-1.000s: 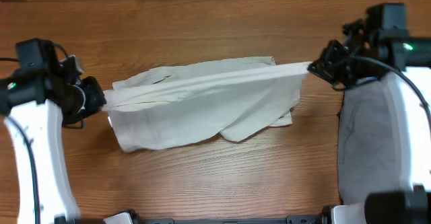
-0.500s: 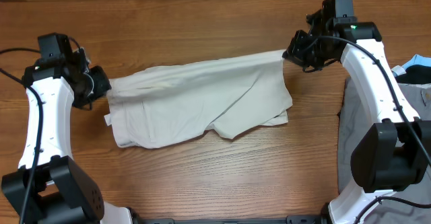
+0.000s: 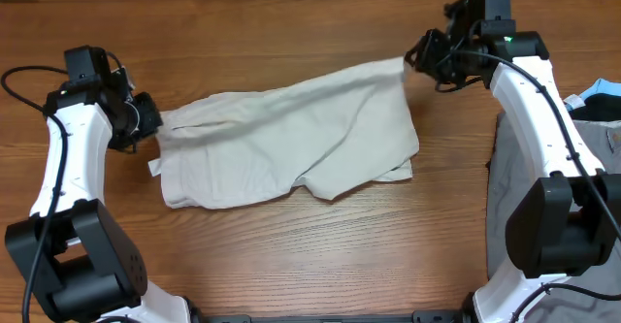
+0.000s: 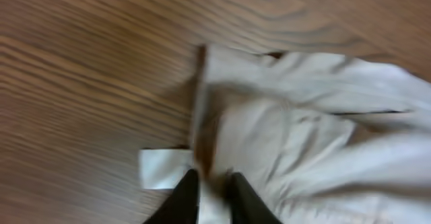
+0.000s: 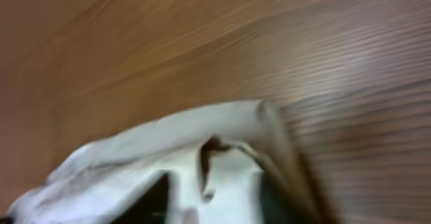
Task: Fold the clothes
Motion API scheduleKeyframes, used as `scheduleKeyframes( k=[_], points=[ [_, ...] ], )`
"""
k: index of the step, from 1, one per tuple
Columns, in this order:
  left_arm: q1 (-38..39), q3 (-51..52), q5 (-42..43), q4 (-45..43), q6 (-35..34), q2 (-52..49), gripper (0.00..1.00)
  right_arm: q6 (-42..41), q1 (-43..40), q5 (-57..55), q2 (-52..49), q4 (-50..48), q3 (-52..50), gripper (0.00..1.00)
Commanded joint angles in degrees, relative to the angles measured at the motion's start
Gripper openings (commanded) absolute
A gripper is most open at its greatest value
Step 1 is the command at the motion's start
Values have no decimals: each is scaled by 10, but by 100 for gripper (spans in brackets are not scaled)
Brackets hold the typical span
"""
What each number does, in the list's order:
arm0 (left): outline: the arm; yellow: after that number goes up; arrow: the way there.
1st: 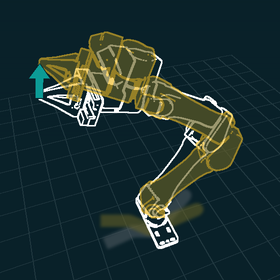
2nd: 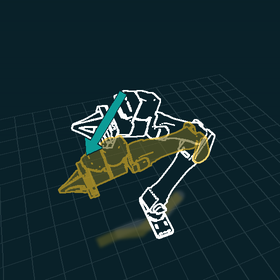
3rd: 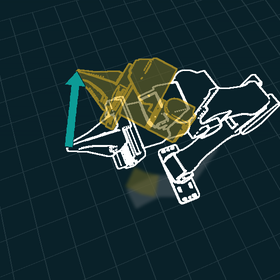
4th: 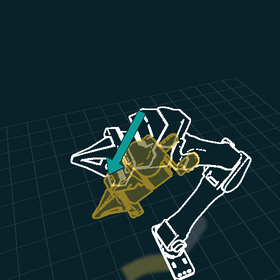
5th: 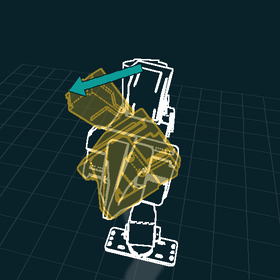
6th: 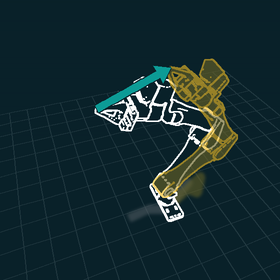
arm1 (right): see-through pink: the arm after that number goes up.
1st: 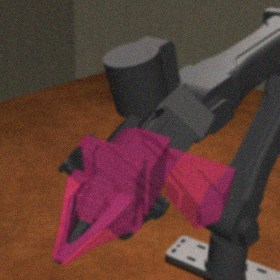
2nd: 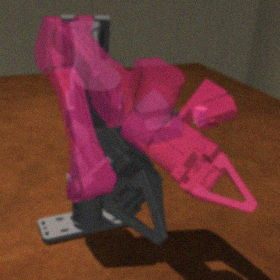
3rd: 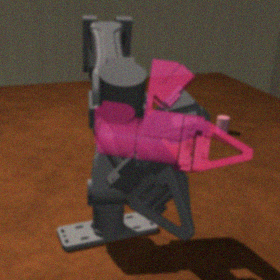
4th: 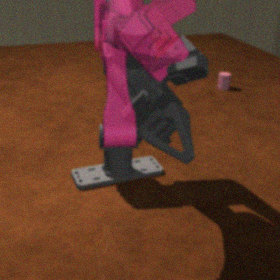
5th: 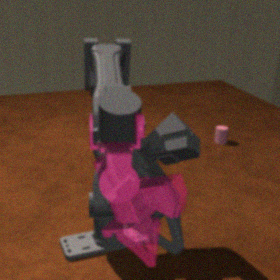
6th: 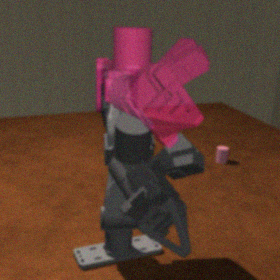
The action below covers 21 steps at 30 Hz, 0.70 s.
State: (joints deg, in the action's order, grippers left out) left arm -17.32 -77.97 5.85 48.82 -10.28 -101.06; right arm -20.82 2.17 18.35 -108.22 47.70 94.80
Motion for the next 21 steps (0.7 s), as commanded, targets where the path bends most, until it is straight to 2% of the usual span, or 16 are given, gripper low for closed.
scheduleKeyframes(
  k=[1,4,5,7,9,11,13,16,17,20,21],
  points=[
    [-9,-17,-36,17,21,0,43,19,-12,-86,8,13,3,100],
    [-19,-61,-34,67,24,0,60,19,-33,-88,8,57,3,100],
    [-21,-77,-32,88,26,0,61,20,-40,-76,8,74,3,100],
    [-22,-112,-23,132,26,0,60,21,-54,-37,8,113,3,100],
    [-17,-135,22,155,29,0,50,49,-61,1,8,154,3,100],
    [-5,-141,99,168,56,0,40,61,-61,22,8,197,0,91],
    [15,-134,141,175,80,-1,25,61,-49,28,8,223,-10,80],
    [63,-100,113,169,115,-1,12,72,-12,28,8,210,-43,59],
    [79,-81,99,160,120,-2,9,74,3,25,8,195,-60,42],
    [124,-9,88,118,120,-3,4,68,47,-10,8,127,-131,18],
    [133,14,88,106,113,-3,4,55,58,-21,8,109,-155,13]
  ],
)
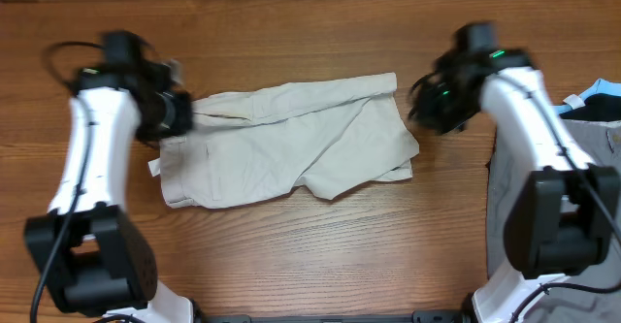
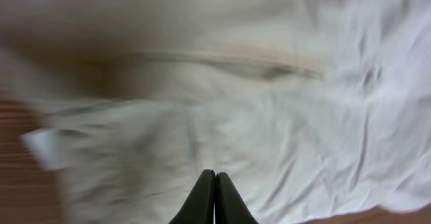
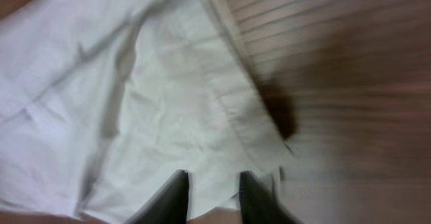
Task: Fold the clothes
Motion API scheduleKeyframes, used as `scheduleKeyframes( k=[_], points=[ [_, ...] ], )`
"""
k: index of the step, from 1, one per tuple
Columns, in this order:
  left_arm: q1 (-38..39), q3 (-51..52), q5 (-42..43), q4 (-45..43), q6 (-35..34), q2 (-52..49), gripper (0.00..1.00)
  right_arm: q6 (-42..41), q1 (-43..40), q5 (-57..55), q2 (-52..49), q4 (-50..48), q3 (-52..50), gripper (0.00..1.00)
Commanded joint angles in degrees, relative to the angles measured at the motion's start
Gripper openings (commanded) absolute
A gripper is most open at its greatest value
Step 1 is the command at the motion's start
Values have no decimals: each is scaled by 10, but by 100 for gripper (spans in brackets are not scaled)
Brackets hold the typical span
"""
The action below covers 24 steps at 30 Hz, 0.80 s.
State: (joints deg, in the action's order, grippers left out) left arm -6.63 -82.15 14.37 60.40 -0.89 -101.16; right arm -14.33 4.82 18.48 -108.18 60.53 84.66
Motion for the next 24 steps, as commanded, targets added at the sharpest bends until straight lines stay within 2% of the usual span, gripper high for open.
scheduleKeyframes(
  k=[1,7,8,10,13,16,17,20,24],
  points=[
    [34,76,2,-21,14,-2,4,-22,39,-28,7,-37,-78,12],
    [34,170,-45,-56,-20,-4,4,-67,44,-64,7,-139,-212,15],
    [30,177,-70,-57,-24,-4,4,-72,39,-80,7,-142,-223,14],
    [17,182,-117,-58,-44,-4,5,-74,23,-85,7,-134,-233,4],
    [-8,181,-119,-61,-54,-4,4,-27,-1,-31,11,-105,-225,4],
    [-34,181,-120,-61,-56,-4,5,14,-20,21,22,-74,-215,18],
    [-41,181,-120,-61,-56,-4,5,22,-27,28,28,-65,-214,31],
    [-51,181,-111,-62,-56,-4,6,26,-44,35,41,-45,-214,53],
    [-49,181,-100,-64,-56,-4,7,26,-56,71,42,-35,-218,65]
  ],
)
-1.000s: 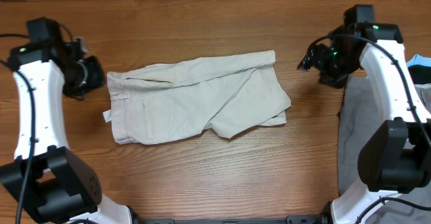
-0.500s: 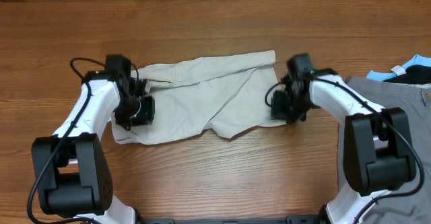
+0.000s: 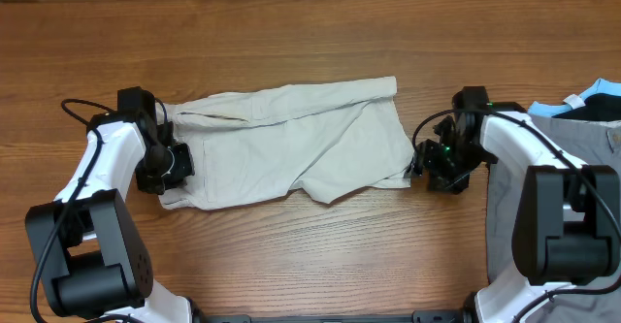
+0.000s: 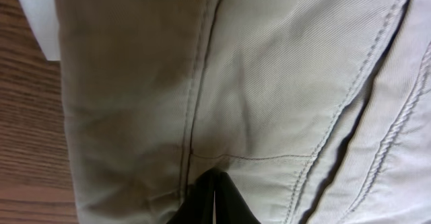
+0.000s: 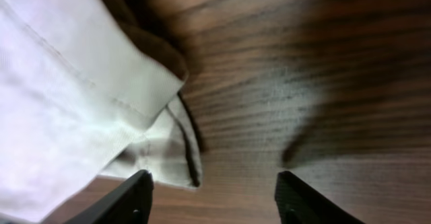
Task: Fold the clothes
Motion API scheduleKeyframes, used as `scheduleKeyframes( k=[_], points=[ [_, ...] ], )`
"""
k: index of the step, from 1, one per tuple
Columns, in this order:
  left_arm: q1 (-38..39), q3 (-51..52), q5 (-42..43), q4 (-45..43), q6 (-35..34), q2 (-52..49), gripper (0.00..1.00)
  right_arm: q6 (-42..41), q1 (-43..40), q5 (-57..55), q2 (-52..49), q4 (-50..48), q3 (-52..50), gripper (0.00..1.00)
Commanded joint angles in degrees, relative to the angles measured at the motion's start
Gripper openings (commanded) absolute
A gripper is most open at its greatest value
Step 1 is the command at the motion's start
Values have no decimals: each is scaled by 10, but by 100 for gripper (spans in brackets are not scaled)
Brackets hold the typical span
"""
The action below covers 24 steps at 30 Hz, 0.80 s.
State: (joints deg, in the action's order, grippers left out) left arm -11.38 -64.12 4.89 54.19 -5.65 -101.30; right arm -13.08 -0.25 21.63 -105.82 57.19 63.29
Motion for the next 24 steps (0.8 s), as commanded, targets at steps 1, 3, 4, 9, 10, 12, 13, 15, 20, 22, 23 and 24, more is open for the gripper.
scheduleKeyframes(
  k=[1,3,4,9,10,12,13,15,20,22,23,24],
  points=[
    [-2,1,-3,-2,-8,-3,8,14,-5,61,19,-7,-7,65],
    [-2,1,-3,-3,-8,-3,8,12,2,95,19,-23,-14,66],
    [-2,1,-3,-3,-8,-3,8,0,6,96,19,-35,-19,65],
    [-2,1,8,-3,-8,-3,11,-92,16,85,18,-100,-51,54],
    [-2,1,10,-3,-8,-3,11,-104,18,85,18,-103,-58,52],
    [-2,1,11,-3,-8,-3,12,-118,22,85,18,-108,-73,50],
    [-2,1,11,-3,-8,-3,12,-126,25,86,18,-113,-80,49],
    [-2,1,11,-4,-8,-3,12,-125,27,107,18,-135,-88,47],
    [-2,1,11,-7,-8,-3,13,-137,26,177,18,-243,-89,29],
    [-2,1,10,-7,-7,-3,13,-162,25,179,18,-245,-88,13],
    [-2,1,9,-8,-6,-3,14,-163,24,179,18,-240,-88,4],
    [-2,1,9,-9,-1,-3,14,-158,21,170,18,-228,-88,4]
  ],
)
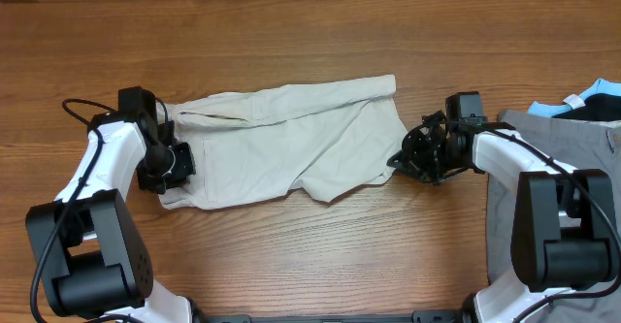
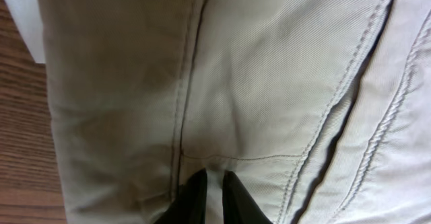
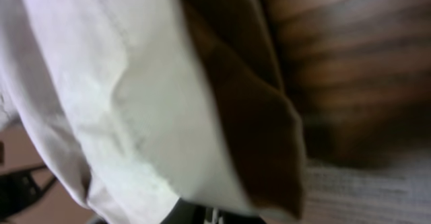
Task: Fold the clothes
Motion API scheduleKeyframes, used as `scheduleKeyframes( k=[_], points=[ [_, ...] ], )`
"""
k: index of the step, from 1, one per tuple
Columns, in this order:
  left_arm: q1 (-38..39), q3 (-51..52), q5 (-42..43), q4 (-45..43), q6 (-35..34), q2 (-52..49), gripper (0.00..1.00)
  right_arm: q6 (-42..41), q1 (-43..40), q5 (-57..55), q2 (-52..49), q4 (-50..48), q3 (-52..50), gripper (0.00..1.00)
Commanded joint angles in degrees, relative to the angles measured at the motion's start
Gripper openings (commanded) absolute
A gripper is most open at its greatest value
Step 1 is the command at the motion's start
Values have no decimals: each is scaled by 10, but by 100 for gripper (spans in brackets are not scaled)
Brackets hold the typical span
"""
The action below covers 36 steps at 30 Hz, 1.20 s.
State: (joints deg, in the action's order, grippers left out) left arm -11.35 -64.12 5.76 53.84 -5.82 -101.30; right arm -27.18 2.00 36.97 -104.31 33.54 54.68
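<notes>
Beige shorts (image 1: 291,144) lie spread flat across the middle of the wooden table. My left gripper (image 1: 167,165) sits on their lower left corner. In the left wrist view its fingertips (image 2: 214,183) stand a narrow gap apart with a strip of the beige cloth (image 2: 269,83) between them. My right gripper (image 1: 408,160) is at the shorts' right hem. In the right wrist view pale cloth (image 3: 135,83) fills the frame and the fingers (image 3: 212,216) barely show at the bottom, close together under the hem.
A grey garment (image 1: 553,168) lies under my right arm at the table's right edge, with dark and blue clothes (image 1: 594,100) behind it. Bare wood (image 1: 291,32) runs along the far side and in front of the shorts.
My right gripper was wide open just right of the hem; now it is in against the hem, which sits drawn slightly inward. My left gripper's fingertips were pressed together and now have cloth between them.
Both grippers first held the shorts' far corners, left and right, with the far edge lifted. Then the shorts lay flat and both grippers were off them. After that each stood at a near corner, and now each has closed in on its corner.
</notes>
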Motion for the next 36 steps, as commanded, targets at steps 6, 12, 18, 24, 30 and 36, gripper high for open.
scheduleKeyframes(
  k=[6,12,18,24,30,36],
  points=[
    [-3,1,-4,-14,5,-3,15,16,-48,-166,5,153,35,4],
    [-3,1,10,-16,6,-3,17,78,-68,-175,17,200,65,4],
    [-6,-1,21,-5,16,-3,26,73,-67,-275,19,235,68,4],
    [-14,-9,69,-12,44,-2,22,78,-67,-292,28,269,69,34],
    [-14,-80,147,37,90,-2,28,77,-68,-291,128,283,94,52],
    [-13,-143,198,51,97,-2,18,72,-61,-166,193,193,117,8]
  ],
)
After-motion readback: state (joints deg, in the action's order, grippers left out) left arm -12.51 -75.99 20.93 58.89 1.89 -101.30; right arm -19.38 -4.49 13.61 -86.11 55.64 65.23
